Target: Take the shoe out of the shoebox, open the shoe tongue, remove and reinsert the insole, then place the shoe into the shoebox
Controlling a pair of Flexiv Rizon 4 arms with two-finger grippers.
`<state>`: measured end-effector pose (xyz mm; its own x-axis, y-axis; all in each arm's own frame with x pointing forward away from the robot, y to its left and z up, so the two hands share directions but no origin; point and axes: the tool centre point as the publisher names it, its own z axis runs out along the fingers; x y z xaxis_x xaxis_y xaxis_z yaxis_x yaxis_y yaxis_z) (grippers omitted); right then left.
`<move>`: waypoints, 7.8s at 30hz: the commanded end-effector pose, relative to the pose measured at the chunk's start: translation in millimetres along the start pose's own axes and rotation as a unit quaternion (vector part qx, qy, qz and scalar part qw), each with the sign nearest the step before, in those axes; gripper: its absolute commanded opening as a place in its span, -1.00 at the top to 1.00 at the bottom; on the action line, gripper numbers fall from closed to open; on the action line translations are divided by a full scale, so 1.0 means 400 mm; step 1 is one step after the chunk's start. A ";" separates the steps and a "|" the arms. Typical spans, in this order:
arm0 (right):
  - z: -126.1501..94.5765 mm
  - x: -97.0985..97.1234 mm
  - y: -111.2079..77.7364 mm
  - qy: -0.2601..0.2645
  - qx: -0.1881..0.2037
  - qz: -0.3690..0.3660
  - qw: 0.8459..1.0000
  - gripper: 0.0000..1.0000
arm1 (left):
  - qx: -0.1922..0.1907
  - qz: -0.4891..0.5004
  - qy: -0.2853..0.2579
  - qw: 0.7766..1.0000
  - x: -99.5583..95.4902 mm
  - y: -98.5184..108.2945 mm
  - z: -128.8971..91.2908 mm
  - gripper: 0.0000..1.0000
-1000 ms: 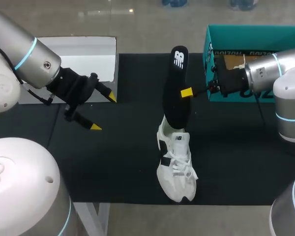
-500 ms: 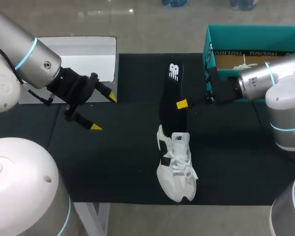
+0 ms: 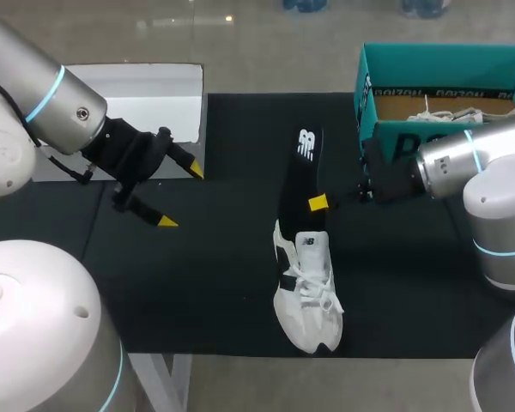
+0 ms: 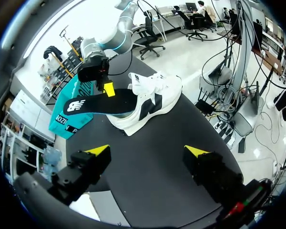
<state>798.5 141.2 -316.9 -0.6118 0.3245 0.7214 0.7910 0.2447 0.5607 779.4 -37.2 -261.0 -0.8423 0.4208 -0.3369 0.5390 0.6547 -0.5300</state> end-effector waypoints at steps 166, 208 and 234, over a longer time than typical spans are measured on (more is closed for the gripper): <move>-0.029 0.126 0.054 -0.351 0.135 0.279 0.883 -1.00 | -0.001 0.000 0.001 1.000 0.000 0.000 -0.001 -1.00; 0.114 -0.060 -0.062 -0.410 0.197 0.261 0.852 1.00 | -0.001 0.000 0.001 1.000 0.000 0.000 -0.001 -1.00; 0.060 -0.011 -0.082 -0.425 0.188 0.263 0.845 1.00 | -0.001 0.000 0.001 1.000 0.000 0.000 -0.001 -1.00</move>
<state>783.8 164.0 -378.9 -0.0760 0.9764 0.2023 0.9938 0.0907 -0.0646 779.1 -36.3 -260.5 -0.8422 0.4210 -0.3369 0.5392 0.6543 -0.5302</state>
